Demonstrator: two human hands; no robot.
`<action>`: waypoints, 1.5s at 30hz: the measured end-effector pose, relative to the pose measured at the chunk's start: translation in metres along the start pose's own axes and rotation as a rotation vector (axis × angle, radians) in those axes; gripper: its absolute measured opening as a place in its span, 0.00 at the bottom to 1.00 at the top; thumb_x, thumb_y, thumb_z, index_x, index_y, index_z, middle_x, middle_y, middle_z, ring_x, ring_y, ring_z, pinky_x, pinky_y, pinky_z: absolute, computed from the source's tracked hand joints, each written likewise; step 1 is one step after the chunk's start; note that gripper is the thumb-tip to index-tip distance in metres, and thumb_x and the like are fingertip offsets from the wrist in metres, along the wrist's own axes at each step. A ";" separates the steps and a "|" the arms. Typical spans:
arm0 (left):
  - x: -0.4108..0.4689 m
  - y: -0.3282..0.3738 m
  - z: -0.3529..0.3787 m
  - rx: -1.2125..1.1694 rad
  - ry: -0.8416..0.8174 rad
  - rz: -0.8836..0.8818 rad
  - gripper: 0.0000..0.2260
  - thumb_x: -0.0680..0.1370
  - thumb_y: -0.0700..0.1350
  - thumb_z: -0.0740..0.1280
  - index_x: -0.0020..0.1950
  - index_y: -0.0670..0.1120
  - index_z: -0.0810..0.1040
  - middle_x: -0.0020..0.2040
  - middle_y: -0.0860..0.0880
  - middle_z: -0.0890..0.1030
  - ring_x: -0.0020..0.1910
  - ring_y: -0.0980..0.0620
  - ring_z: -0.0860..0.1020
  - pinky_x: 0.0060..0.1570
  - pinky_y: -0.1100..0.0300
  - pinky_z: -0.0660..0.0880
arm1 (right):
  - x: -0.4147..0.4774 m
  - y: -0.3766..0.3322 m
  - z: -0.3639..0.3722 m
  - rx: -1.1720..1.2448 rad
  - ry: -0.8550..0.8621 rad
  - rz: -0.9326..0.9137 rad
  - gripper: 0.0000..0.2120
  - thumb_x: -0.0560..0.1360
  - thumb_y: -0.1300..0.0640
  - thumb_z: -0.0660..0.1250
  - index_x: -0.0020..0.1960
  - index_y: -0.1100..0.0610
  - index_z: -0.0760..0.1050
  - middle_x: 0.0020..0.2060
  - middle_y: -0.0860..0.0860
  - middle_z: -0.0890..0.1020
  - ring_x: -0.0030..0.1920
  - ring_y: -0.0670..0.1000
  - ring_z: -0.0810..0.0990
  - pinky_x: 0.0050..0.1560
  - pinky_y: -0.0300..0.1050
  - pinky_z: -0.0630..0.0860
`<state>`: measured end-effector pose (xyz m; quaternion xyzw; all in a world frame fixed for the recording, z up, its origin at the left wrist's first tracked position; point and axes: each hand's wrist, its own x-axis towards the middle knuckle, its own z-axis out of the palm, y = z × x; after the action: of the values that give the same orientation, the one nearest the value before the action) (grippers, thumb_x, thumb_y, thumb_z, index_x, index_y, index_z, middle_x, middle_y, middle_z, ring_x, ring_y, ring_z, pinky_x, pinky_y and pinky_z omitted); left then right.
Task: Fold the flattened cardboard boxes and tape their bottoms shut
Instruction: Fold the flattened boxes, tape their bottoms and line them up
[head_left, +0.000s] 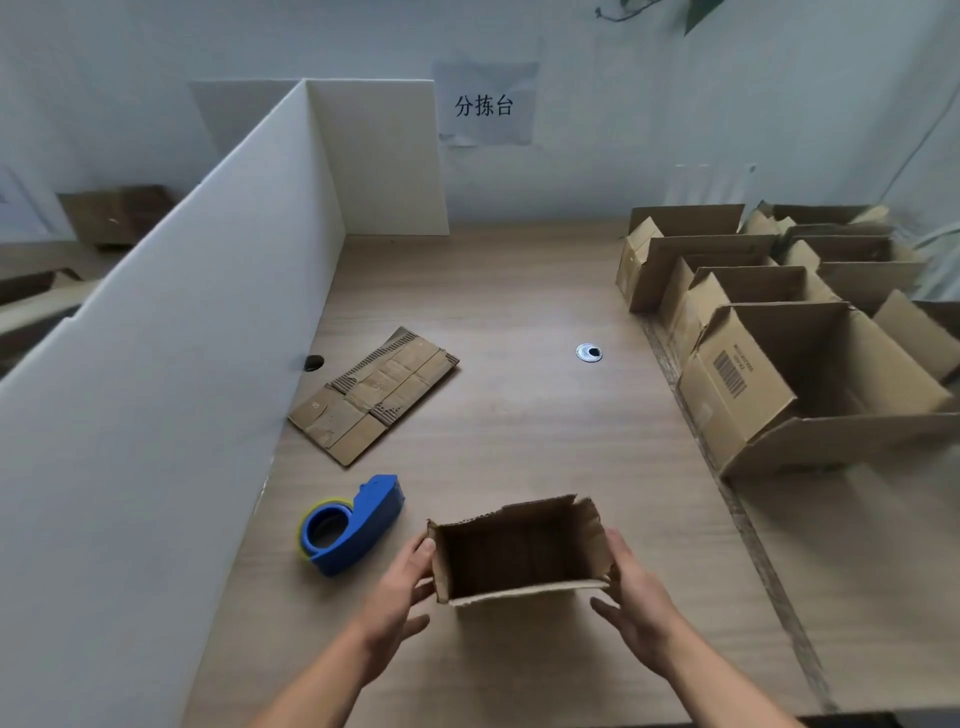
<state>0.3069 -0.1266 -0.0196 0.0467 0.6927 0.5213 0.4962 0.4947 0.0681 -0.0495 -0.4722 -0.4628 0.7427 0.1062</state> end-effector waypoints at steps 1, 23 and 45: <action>-0.002 -0.004 0.000 -0.044 -0.011 -0.020 0.18 0.82 0.60 0.58 0.69 0.57 0.72 0.63 0.52 0.78 0.62 0.49 0.76 0.67 0.44 0.68 | -0.005 0.001 0.003 0.000 -0.022 0.028 0.24 0.81 0.36 0.51 0.62 0.49 0.78 0.58 0.48 0.84 0.63 0.49 0.77 0.68 0.56 0.68; -0.043 0.064 0.020 0.273 0.330 0.878 0.32 0.77 0.49 0.71 0.76 0.62 0.60 0.64 0.64 0.74 0.62 0.63 0.75 0.58 0.66 0.76 | -0.068 -0.088 0.056 -0.310 0.184 -0.757 0.34 0.77 0.52 0.68 0.78 0.41 0.57 0.61 0.36 0.74 0.52 0.24 0.73 0.48 0.19 0.69; -0.056 0.062 0.018 0.144 0.300 0.892 0.26 0.76 0.39 0.71 0.72 0.53 0.70 0.61 0.43 0.79 0.57 0.48 0.80 0.45 0.74 0.74 | -0.089 -0.118 0.062 -0.415 0.266 -1.163 0.25 0.78 0.52 0.69 0.72 0.43 0.67 0.62 0.34 0.75 0.62 0.34 0.75 0.58 0.29 0.73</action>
<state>0.3197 -0.1187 0.0646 0.2982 0.7034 0.6351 0.1140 0.4599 0.0433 0.1052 -0.2426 -0.7611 0.3929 0.4555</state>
